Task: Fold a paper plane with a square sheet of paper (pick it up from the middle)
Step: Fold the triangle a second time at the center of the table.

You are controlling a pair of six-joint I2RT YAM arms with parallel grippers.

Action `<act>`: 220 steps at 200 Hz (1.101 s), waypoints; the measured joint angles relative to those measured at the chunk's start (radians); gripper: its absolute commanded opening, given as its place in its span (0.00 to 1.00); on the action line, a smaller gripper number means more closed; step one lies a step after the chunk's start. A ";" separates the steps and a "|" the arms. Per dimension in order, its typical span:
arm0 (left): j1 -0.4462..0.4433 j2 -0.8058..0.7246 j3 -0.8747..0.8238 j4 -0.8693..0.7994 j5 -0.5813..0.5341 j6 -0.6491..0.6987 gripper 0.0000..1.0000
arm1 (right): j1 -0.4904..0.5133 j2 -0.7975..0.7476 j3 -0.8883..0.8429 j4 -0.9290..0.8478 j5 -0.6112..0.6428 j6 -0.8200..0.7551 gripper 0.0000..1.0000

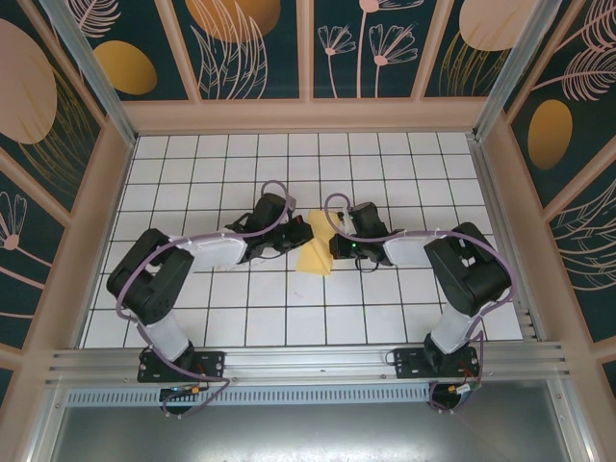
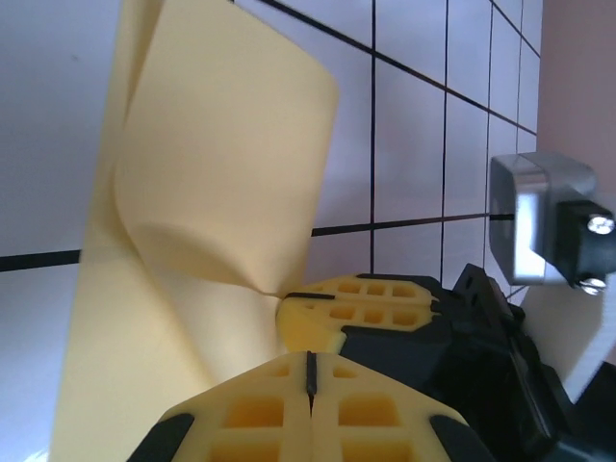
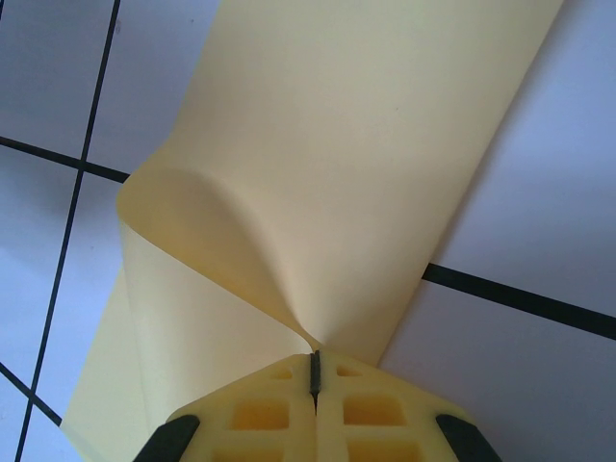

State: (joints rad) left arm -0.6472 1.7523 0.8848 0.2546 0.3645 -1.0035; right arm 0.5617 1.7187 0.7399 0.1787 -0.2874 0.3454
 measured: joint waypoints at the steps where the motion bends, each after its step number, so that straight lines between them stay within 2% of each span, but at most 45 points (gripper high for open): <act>1: 0.000 0.002 0.000 0.002 0.002 -0.001 0.00 | 0.000 0.000 0.000 0.000 0.000 0.000 0.00; 68: 0.000 0.090 0.000 0.094 0.058 -0.047 0.00 | 0.000 0.000 0.000 0.000 0.000 0.000 0.00; 220: 0.000 0.171 0.000 0.077 0.045 -0.037 0.00 | 0.000 0.000 0.000 0.000 0.000 0.000 0.01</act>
State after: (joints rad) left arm -0.6472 1.9236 0.8848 0.3321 0.4099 -1.0409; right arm 0.5617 1.7187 0.7399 0.1787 -0.2878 0.3454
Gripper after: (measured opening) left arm 0.067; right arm 0.046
